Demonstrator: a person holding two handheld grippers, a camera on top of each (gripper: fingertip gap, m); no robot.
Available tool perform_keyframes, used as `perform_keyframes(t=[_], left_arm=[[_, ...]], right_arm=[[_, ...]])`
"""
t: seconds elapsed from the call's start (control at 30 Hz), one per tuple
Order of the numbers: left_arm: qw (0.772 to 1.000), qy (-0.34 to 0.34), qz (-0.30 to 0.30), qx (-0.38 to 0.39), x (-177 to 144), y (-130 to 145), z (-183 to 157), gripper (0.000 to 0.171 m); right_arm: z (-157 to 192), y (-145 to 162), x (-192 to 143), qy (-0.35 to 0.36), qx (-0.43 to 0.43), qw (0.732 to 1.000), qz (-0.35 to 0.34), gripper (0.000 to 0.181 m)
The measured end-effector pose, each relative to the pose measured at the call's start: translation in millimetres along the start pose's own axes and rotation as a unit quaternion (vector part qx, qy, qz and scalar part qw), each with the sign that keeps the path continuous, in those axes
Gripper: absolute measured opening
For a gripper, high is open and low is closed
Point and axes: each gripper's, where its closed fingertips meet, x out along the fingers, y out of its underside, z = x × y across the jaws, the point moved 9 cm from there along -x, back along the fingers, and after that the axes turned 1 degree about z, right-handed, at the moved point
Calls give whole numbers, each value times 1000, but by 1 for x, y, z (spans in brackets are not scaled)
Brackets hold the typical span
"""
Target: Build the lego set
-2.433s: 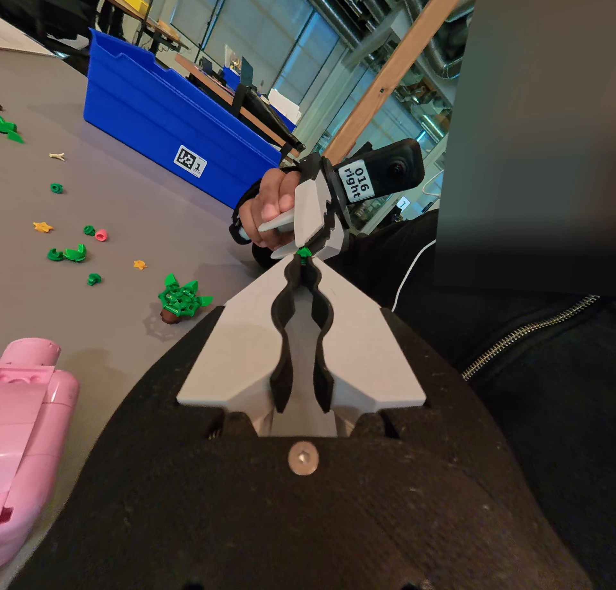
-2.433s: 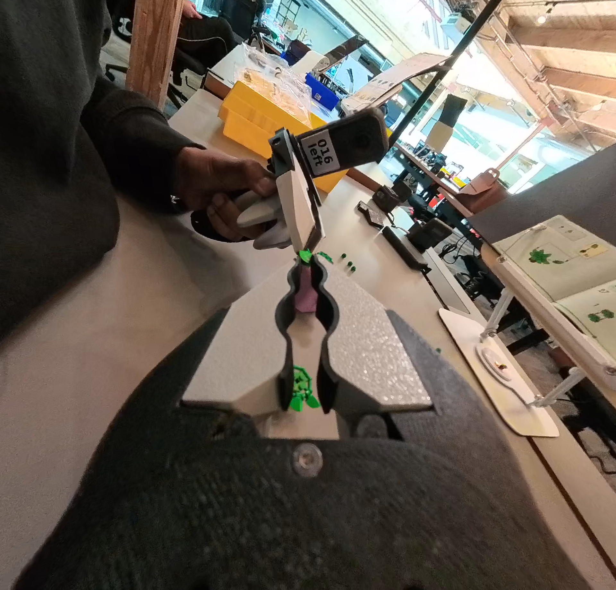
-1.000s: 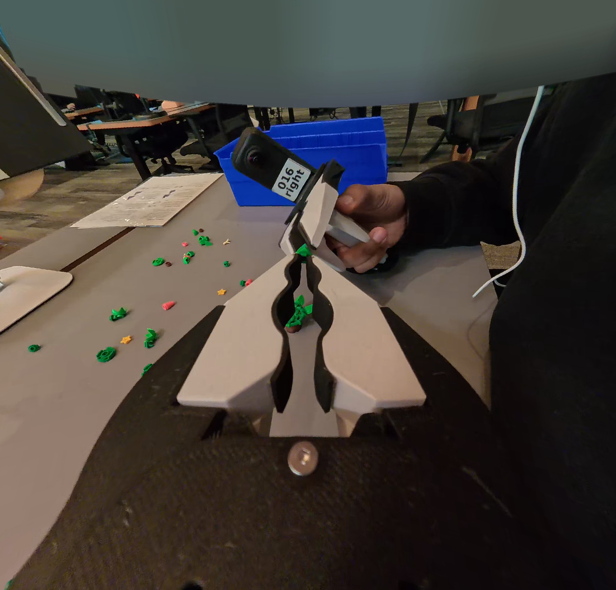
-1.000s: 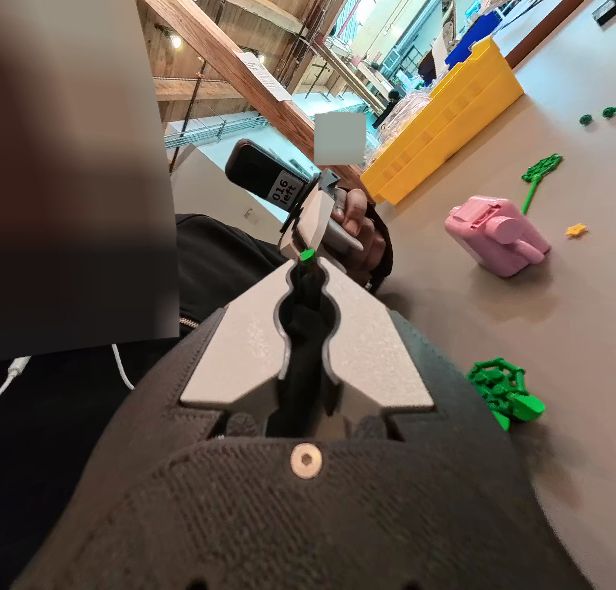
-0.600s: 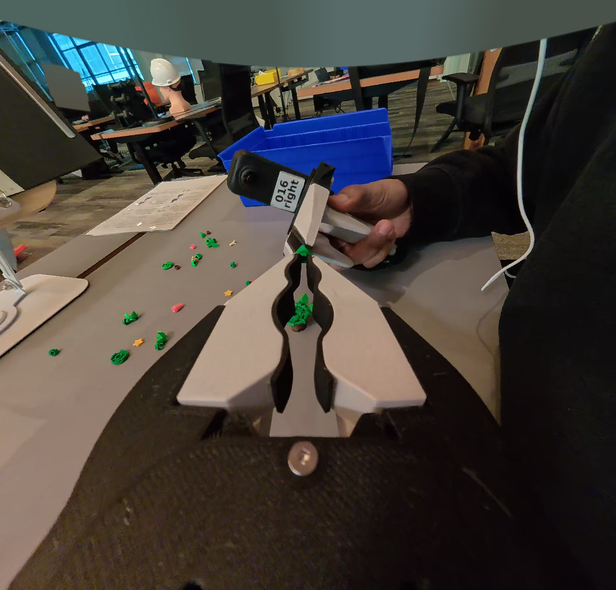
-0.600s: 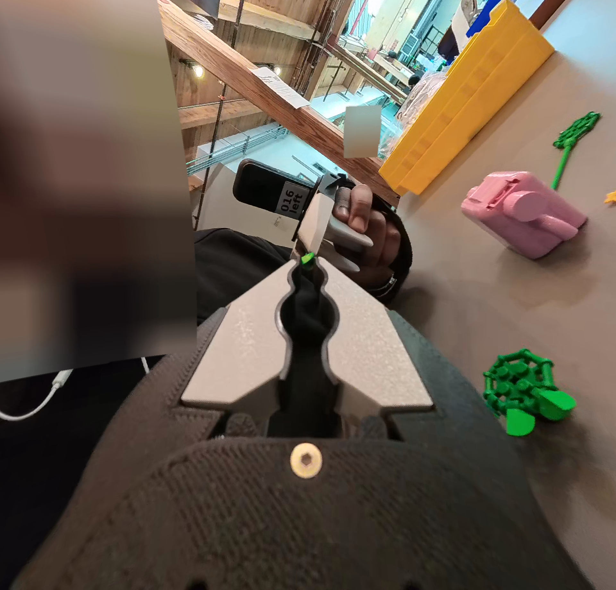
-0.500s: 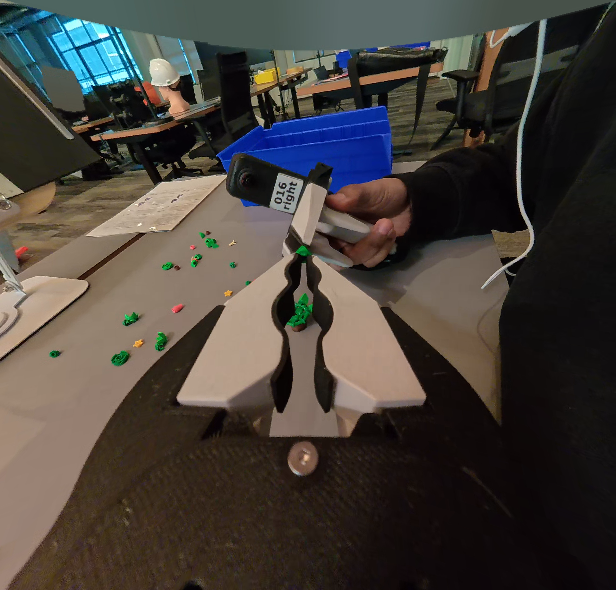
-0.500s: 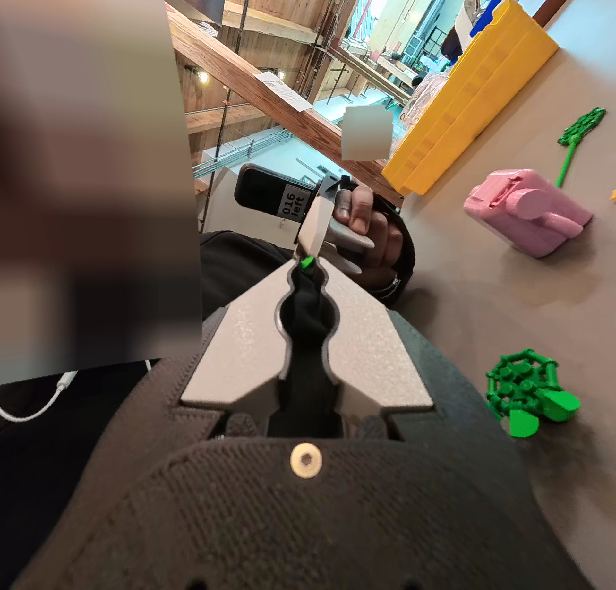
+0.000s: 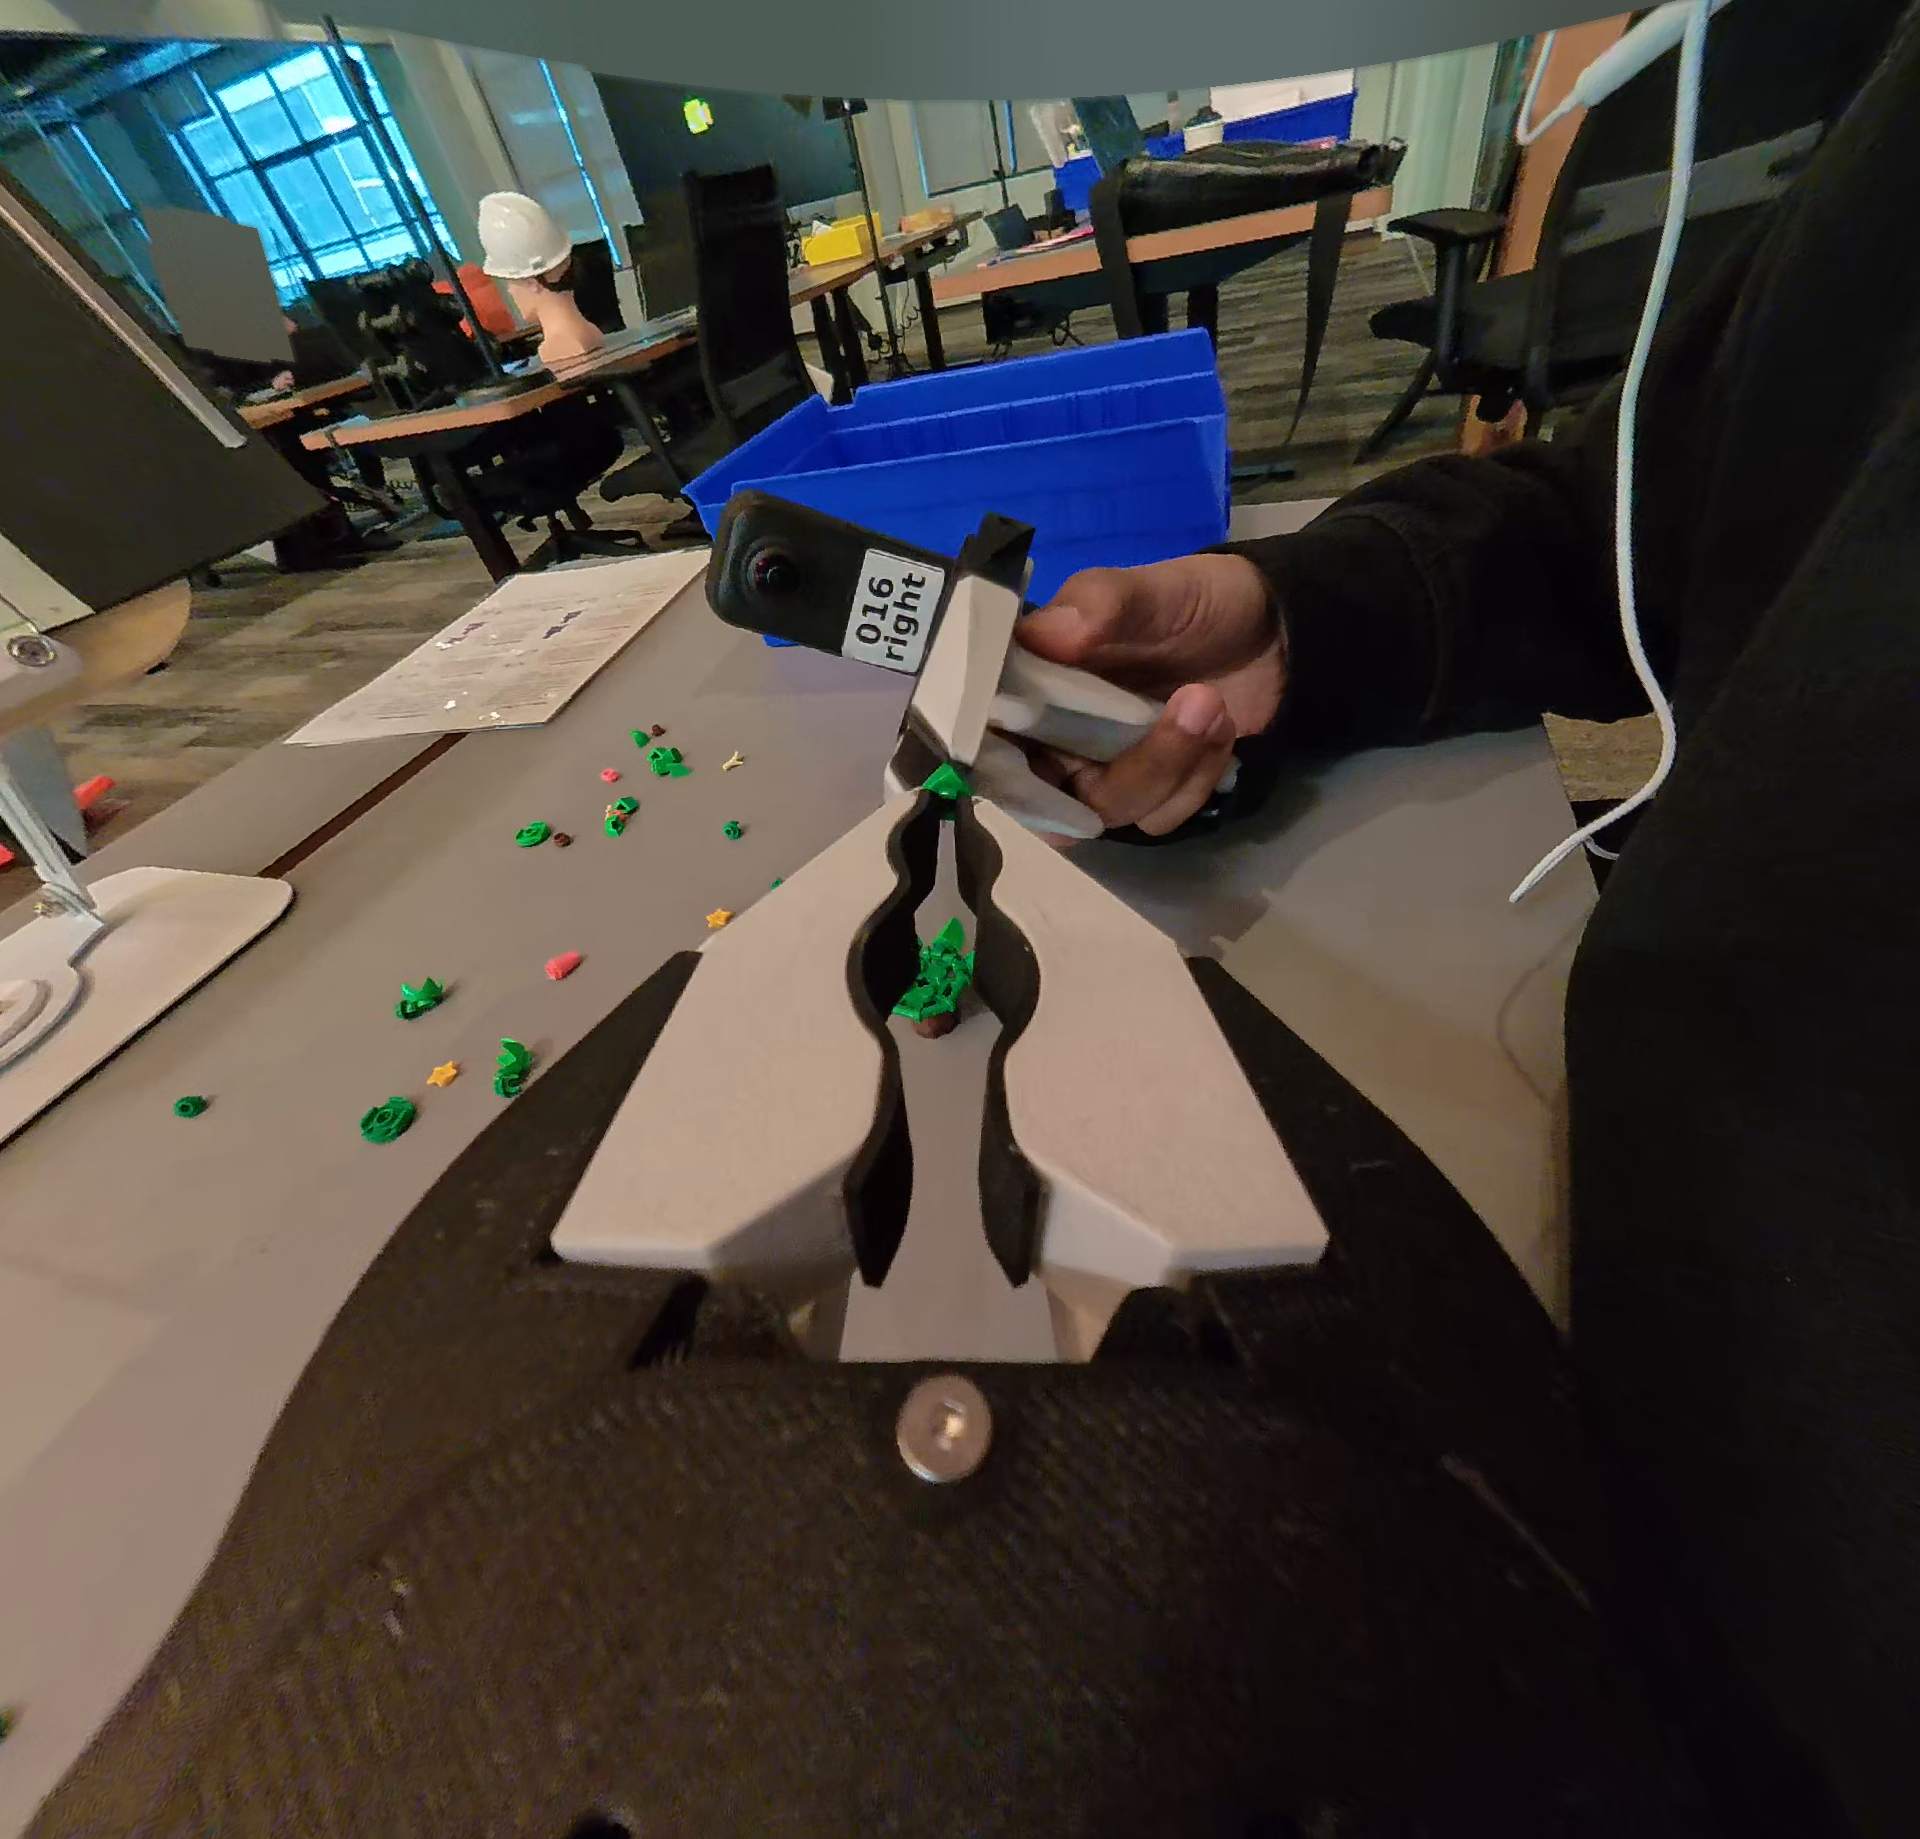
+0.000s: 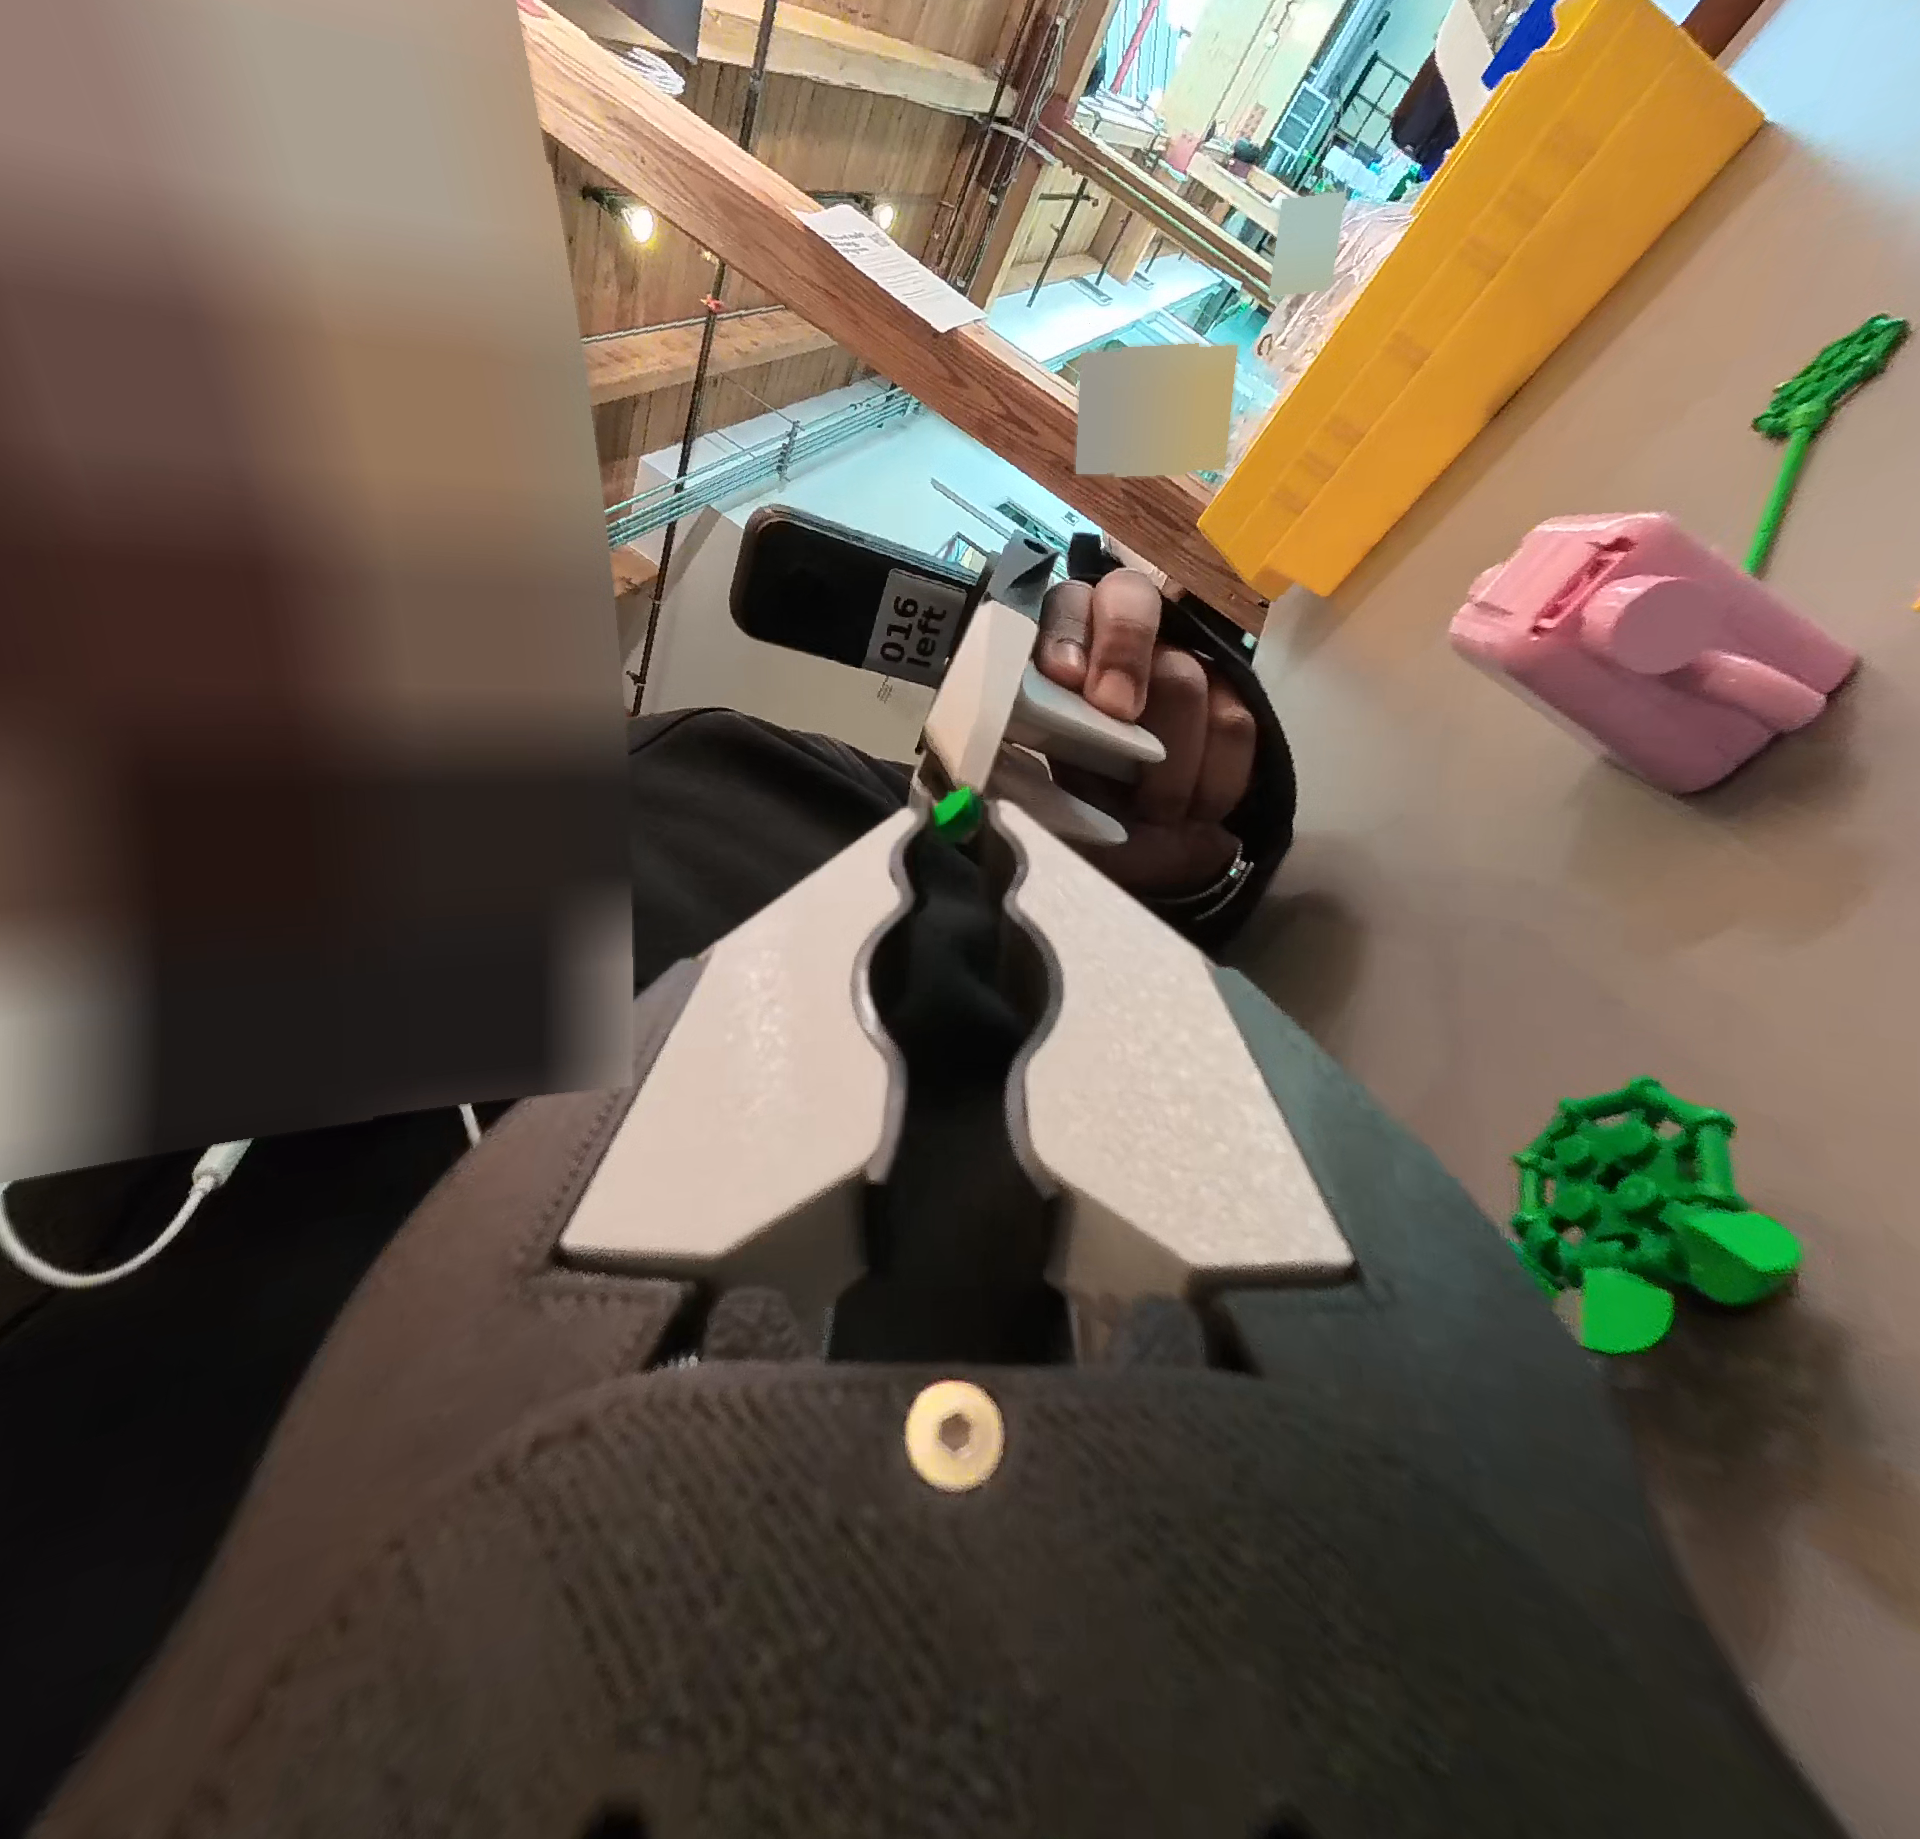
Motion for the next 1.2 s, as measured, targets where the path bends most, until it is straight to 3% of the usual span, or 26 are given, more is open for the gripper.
perform_keyframes(t=[0.33, 0.57, 0.67, 0.9, 1.2], left_arm=[[1000, -8, 8, 19, 2, 1, -2, 0], [1000, -5, 6, -12, 5, 5, 2, 0], [999, -7, 4, -37, 7, 7, 6, 15], [994, -5, -46, -96, -4, 5, 19, 23], [989, -13, -88, -118, -16, 1, 27, 21]], right_arm=[[-1, 1, -1, -1, 12, 1000, 2, 5], [0, -2, -6, 24, 1, 1000, 4, 4], [3, -5, -10, 31, -6, 999, -9, 4], [18, -19, -30, 77, -85, 992, -48, 4], [29, -30, -51, 68, -121, 985, -99, 4]])
